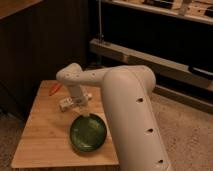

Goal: Drag the ceramic bowl in a circle

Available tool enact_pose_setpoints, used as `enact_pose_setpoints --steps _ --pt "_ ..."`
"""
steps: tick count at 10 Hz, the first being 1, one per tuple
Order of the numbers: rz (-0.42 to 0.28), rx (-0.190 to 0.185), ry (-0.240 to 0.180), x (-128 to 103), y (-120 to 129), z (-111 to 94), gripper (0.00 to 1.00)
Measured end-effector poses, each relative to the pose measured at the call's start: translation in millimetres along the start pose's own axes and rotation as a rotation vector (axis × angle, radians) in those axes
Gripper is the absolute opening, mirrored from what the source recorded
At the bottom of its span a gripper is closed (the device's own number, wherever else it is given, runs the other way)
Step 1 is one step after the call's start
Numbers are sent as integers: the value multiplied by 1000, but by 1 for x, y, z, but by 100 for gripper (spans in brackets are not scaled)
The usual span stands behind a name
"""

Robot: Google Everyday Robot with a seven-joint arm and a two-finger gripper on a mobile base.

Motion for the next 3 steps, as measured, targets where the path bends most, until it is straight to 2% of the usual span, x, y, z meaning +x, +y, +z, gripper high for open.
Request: enact_pose_setpoints --steps 3 --pt "-10 7 -6 4 -2 0 5"
